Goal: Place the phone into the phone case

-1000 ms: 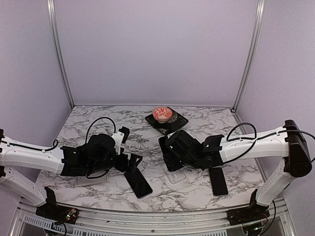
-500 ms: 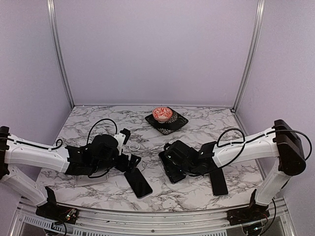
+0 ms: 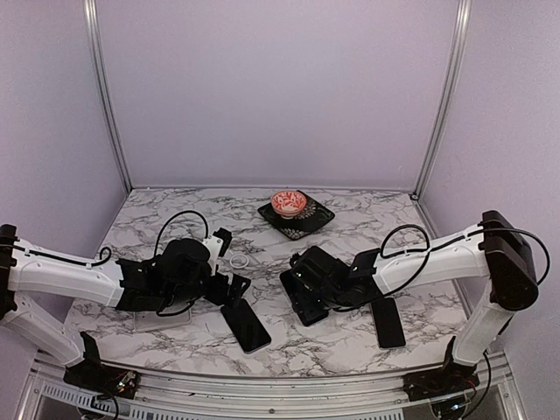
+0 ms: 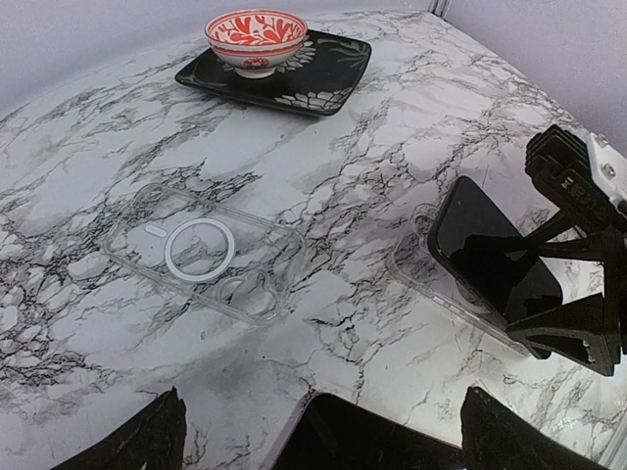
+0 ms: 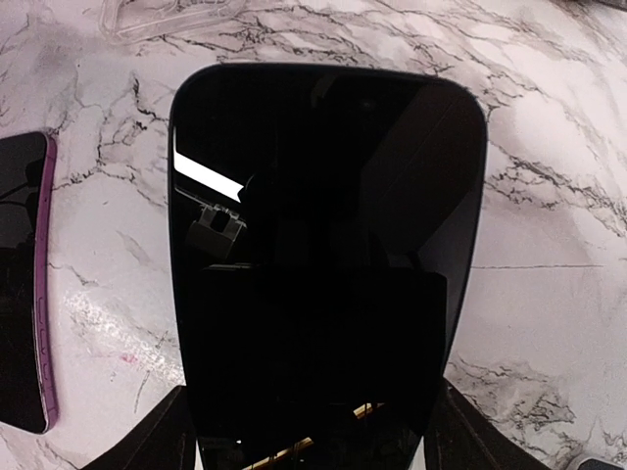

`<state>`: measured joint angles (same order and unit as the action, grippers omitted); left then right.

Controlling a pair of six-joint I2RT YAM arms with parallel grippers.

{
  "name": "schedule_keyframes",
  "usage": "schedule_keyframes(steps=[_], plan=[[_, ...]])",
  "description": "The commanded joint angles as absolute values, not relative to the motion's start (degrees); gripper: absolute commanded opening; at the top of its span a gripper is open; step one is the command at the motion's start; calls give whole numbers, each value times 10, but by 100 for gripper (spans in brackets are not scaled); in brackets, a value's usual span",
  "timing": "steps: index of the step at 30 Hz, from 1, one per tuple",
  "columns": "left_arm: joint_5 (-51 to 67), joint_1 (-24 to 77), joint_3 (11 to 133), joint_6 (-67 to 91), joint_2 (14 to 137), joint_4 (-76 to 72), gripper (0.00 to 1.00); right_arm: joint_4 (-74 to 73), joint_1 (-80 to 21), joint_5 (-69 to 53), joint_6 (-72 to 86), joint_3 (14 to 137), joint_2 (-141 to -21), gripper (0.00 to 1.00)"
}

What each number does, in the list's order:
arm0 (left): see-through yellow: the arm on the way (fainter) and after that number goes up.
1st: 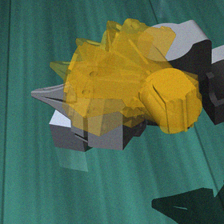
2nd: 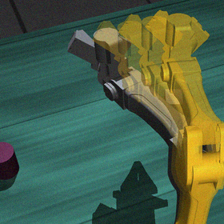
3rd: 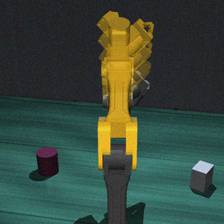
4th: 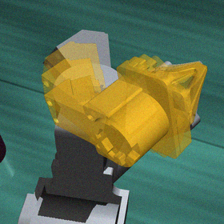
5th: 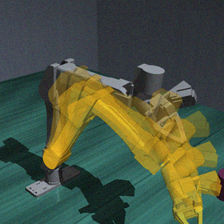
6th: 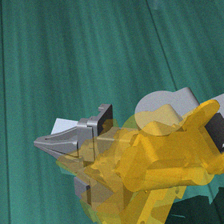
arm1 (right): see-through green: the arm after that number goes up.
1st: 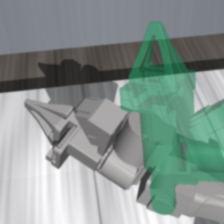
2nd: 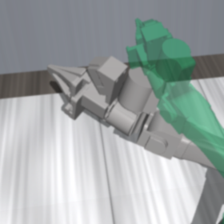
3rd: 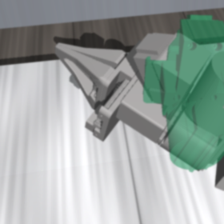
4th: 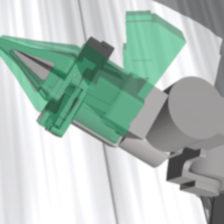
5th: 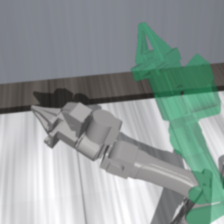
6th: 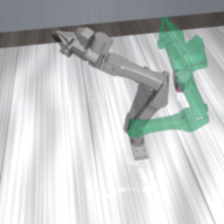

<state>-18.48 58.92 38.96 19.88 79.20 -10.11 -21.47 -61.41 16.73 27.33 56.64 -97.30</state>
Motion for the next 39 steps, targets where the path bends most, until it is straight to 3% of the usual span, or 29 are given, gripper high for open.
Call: schedule_keyframes(steps=[1, 8, 18, 39], plan=[[-178, 586, 406, 189, 795, -105, 99, -202, -599, 170, 266, 601, -944, 42], [-193, 585, 406, 184, 783, -106, 99, -139, -581, 156, 276, 561, -947, 41], [-191, 585, 403, 188, 794, -96, 99, -160, -579, 135, 281, 529, -949, 40], [-186, 585, 403, 188, 804, -94, 99, -185, -605, 160, 312, 564, -953, 39]])
